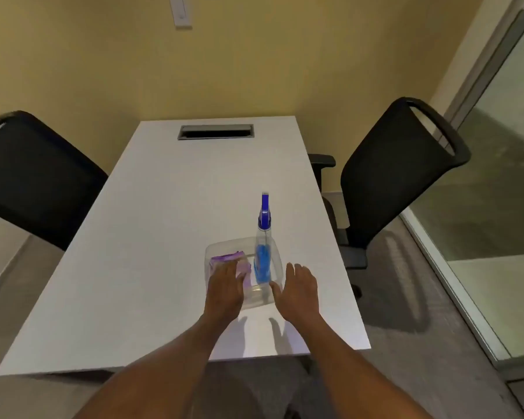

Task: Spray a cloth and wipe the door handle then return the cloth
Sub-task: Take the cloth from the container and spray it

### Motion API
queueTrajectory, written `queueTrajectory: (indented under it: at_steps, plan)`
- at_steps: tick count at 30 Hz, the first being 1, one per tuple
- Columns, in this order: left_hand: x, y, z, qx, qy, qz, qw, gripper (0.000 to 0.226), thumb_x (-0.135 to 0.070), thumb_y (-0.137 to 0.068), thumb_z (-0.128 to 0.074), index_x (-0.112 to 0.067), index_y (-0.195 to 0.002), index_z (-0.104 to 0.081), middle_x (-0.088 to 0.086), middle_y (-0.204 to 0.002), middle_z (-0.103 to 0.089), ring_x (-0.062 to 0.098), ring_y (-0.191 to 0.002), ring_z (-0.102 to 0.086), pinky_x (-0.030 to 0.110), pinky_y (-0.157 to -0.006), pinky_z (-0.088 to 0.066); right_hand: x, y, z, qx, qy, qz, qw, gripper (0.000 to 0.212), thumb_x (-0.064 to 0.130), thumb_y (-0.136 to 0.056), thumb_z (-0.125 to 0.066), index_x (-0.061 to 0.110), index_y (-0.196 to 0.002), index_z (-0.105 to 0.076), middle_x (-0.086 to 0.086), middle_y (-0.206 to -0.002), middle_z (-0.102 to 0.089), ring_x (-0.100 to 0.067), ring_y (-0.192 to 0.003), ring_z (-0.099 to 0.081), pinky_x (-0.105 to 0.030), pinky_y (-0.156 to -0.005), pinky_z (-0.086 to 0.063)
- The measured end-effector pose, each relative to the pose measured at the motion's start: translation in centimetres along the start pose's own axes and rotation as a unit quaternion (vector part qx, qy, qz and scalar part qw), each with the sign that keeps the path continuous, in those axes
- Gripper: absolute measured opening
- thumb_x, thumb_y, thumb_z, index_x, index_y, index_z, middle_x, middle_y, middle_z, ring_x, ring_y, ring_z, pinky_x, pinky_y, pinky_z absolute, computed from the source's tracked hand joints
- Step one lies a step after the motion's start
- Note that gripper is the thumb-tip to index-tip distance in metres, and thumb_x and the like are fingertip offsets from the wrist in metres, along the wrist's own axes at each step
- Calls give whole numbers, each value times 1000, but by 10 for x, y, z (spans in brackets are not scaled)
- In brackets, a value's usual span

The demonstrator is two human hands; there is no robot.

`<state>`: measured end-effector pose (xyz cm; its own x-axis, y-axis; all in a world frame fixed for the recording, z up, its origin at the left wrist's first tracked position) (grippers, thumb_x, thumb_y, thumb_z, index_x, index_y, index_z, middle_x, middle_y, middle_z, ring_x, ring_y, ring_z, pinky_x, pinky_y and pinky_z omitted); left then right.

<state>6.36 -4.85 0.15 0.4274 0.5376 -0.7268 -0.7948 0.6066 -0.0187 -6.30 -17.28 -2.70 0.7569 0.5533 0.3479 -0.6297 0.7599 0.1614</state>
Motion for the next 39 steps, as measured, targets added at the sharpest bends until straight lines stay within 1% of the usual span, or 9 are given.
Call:
queueTrajectory:
  at_steps: [2, 3, 10, 14, 21, 25, 30, 35, 39]
  plan:
    - [7, 0, 10, -27, 45, 49, 997, 19, -28, -96, -53, -27, -114, -58, -9, -106, -64, 9, -89, -62, 29, -89, -56, 8, -7, 3, -28, -44, 23, 998, 48, 58, -90, -46, 19, -118, -45, -3, -120, -55, -21, -113, -51, -36, -99, -44]
    - [10, 1, 16, -47, 46, 61, 996, 20, -28, -95, -54, -26, -114, -58, -9, -104, -63, 10, -87, -62, 26, -86, -56, 13, -9, 4, -31, -47, 37, 998, 42, 55, -90, -48, 18, -111, -47, -2, -111, -57, -17, -103, -51, -33, -91, -45]
    - [35, 5, 26, -77, -73, 117, 987, 34, -14, -95, -50, -2, -127, -51, 18, -126, -56, 35, -115, -53, 44, -100, -42, 39, -18, -9, 23, -78, 83, 993, 32, 43, -94, -51, 17, -112, -53, 0, -100, -60, -12, -82, -45, -22, -73, -37]
    - [50, 1, 29, -78, -83, 155, 981, 34, -12, -97, -46, -3, -129, -51, 17, -131, -54, 36, -120, -48, 46, -102, -38, 57, -23, -24, 86, -73, 120, 986, 37, 40, -96, -48, 11, -117, -56, -10, -112, -63, -25, -99, -61, -32, -87, -50]
    - [58, -30, 25, -22, -31, 161, 986, 34, 1, -93, -43, -3, -125, -56, 16, -126, -61, 29, -115, -57, 29, -96, -40, 83, -42, -57, 178, -107, 103, 973, 37, 31, -99, -45, 6, -126, -50, -11, -127, -58, -26, -119, -55, -32, -104, -43]
    - [67, -50, 19, 45, -38, 143, 988, 38, 1, -92, -44, -4, -128, -53, 14, -127, -59, 26, -115, -57, 23, -92, -38, 93, -53, -76, 214, -72, 90, 970, 28, 18, -100, -42, 1, -119, -53, -15, -124, -59, -27, -116, -56, -28, -100, -41]
    - [76, -74, 14, 114, -47, 134, 983, 38, -5, -93, -45, -7, -131, -50, 15, -131, -57, 28, -120, -53, 32, -102, -39, 101, -68, -98, 255, -13, 63, 965, 24, 13, -99, -43, 0, -116, -56, -13, -111, -63, -26, -109, -60, -27, -94, -45]
    - [83, -83, 13, 133, -18, 126, 983, 31, -7, -94, -46, -6, -125, -55, 13, -125, -60, 27, -114, -56, 24, -90, -39, 107, -82, -111, 293, 22, 41, 955, 17, 5, -96, -45, -1, -96, -61, -11, -90, -57, -22, -92, -52, -29, -85, -44]
    - [94, -85, 11, 148, -12, 126, 981, 34, -6, -94, -46, -5, -127, -54, 13, -128, -59, 27, -116, -56, 23, -93, -38, 111, -88, -112, 317, 42, 21, 947, 30, 16, -97, -45, -4, -111, -62, -18, -117, -62, -32, -110, -56, -35, -95, -44]
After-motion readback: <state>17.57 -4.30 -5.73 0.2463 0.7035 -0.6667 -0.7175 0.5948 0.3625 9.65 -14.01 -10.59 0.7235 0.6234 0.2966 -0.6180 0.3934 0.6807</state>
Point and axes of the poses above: each hand's wrist, its own y-axis away from the middle knuckle, its own z-axis out of the back of the hand, x = y × z, the point moved 8 cm from there along -y, towards the middle knuckle
